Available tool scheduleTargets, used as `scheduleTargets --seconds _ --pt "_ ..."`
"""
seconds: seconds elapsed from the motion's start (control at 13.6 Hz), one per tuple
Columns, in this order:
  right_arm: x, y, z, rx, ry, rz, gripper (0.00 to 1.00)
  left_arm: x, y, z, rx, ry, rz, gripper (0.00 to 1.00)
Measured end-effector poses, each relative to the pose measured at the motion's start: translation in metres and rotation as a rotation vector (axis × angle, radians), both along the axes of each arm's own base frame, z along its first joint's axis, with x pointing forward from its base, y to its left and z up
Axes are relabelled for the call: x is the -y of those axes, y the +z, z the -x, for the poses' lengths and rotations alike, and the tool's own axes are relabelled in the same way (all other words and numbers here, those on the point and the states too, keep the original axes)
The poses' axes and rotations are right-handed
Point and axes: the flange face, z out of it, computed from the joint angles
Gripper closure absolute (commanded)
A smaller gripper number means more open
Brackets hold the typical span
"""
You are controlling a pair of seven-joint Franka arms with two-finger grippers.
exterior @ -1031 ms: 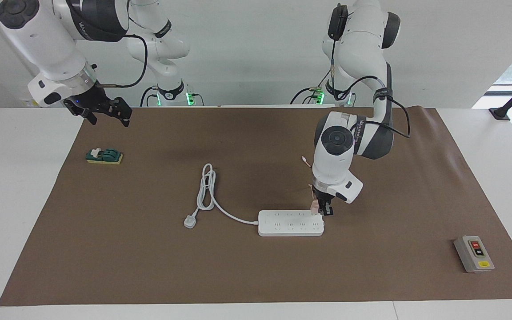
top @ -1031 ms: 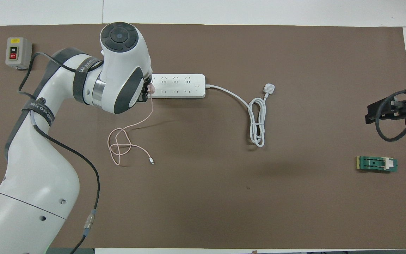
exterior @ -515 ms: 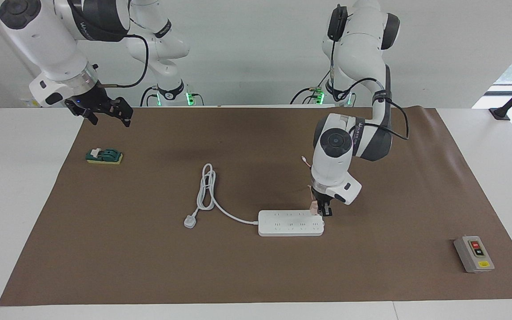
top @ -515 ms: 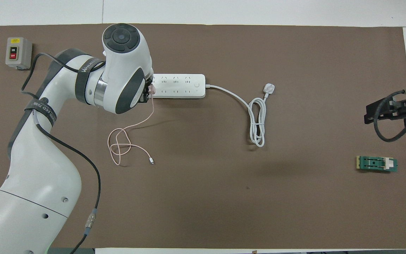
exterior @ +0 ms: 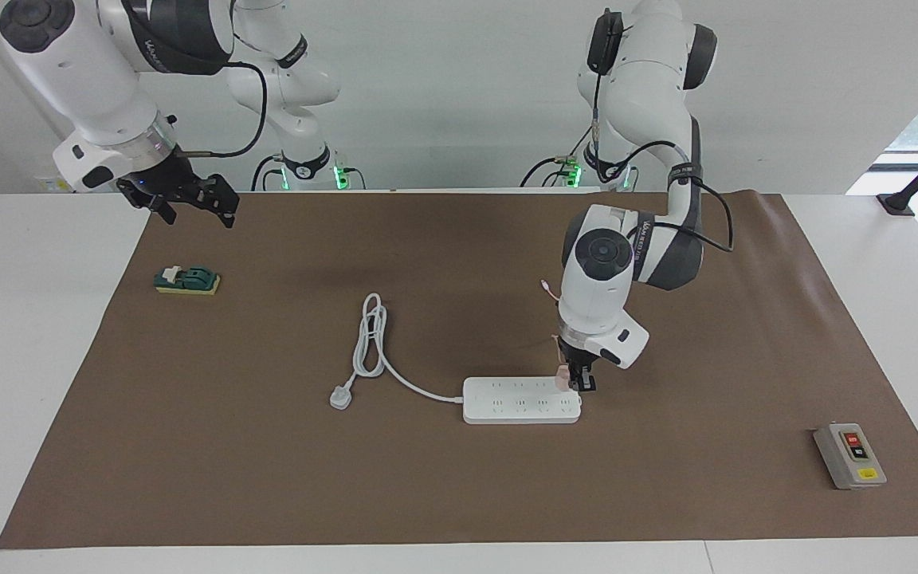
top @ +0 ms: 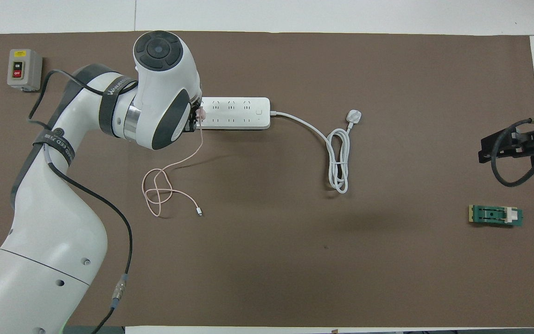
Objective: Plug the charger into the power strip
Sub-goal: 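Push the charger prongs into the strip socket with the left gripper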
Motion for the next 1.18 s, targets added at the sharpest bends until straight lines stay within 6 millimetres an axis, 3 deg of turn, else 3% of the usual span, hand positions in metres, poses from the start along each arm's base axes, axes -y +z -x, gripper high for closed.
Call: scheduleTargets --seconds 1.18 --pt "0.0 -0.0007 -0.0003 -0.001 0.0 0.0 0.0 0.0016 -0.0067 0.0011 -0.011 -0.046 -0.007 1.0"
